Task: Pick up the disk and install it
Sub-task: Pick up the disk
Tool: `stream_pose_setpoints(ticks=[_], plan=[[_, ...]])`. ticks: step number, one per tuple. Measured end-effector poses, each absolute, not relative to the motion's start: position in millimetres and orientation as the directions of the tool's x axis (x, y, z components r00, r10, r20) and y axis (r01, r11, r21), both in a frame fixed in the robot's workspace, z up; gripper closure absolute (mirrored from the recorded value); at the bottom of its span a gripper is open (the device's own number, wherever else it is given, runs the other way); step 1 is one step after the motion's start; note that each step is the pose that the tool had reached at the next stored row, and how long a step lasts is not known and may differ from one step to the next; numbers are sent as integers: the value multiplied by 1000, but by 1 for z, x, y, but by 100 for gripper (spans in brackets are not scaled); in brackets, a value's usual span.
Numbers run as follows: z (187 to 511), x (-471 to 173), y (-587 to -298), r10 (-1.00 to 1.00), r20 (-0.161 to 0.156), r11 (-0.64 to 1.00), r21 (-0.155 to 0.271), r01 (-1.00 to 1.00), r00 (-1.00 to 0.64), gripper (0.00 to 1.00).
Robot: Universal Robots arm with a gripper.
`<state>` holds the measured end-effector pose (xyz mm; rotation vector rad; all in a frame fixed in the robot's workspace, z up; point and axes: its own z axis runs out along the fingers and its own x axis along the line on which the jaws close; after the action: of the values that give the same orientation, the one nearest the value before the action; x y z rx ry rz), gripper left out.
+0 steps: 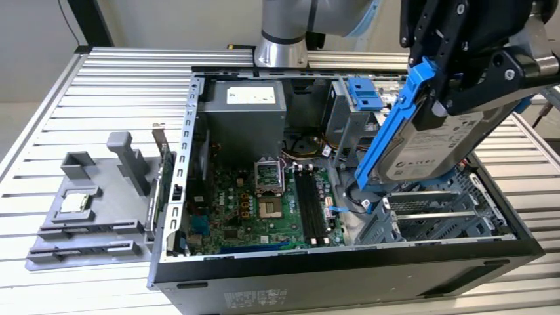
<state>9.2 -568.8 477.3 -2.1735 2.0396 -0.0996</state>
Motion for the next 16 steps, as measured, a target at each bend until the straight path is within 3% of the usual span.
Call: stream_pose_setpoints(ticks=[16], plan=[[473,32,-582,-996,-57,-58,-177,-983,69,100]])
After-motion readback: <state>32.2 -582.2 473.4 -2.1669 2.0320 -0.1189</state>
